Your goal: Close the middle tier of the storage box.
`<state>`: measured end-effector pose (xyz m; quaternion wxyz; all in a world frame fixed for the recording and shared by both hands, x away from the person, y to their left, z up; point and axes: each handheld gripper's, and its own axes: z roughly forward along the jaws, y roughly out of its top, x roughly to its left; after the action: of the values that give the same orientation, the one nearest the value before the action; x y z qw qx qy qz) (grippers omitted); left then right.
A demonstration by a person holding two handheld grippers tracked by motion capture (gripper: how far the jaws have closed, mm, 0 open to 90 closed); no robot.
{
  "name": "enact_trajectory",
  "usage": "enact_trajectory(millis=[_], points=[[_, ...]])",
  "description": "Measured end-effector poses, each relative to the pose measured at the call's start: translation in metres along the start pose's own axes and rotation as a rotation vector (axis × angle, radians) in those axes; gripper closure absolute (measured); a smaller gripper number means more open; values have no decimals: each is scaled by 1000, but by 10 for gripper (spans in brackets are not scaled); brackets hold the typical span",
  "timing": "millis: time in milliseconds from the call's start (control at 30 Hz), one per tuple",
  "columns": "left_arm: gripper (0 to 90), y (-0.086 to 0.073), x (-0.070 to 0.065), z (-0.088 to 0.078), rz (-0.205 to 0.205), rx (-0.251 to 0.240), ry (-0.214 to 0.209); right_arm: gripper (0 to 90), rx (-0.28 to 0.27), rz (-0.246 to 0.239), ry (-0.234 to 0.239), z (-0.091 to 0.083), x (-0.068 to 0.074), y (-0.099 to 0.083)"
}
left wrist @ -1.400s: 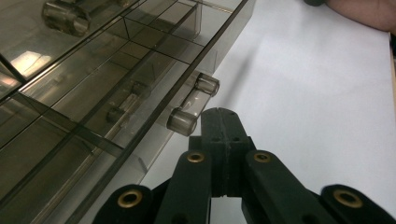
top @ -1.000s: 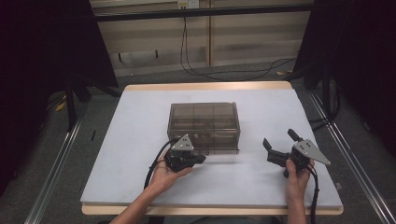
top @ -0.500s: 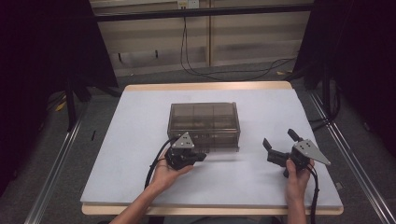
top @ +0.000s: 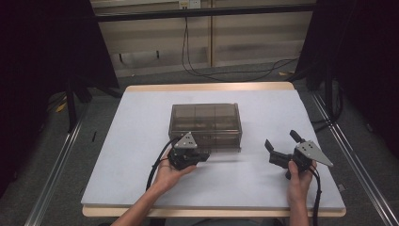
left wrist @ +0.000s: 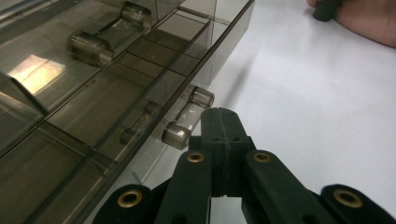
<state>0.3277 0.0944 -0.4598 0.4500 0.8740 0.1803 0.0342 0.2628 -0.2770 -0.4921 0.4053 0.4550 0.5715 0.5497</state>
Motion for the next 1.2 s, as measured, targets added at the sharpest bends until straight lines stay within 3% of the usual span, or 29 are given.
enact_trajectory(millis=[1200], points=[[900,2,10,2,-40,-13,17,0,-1,1,-11,-1,0,0]])
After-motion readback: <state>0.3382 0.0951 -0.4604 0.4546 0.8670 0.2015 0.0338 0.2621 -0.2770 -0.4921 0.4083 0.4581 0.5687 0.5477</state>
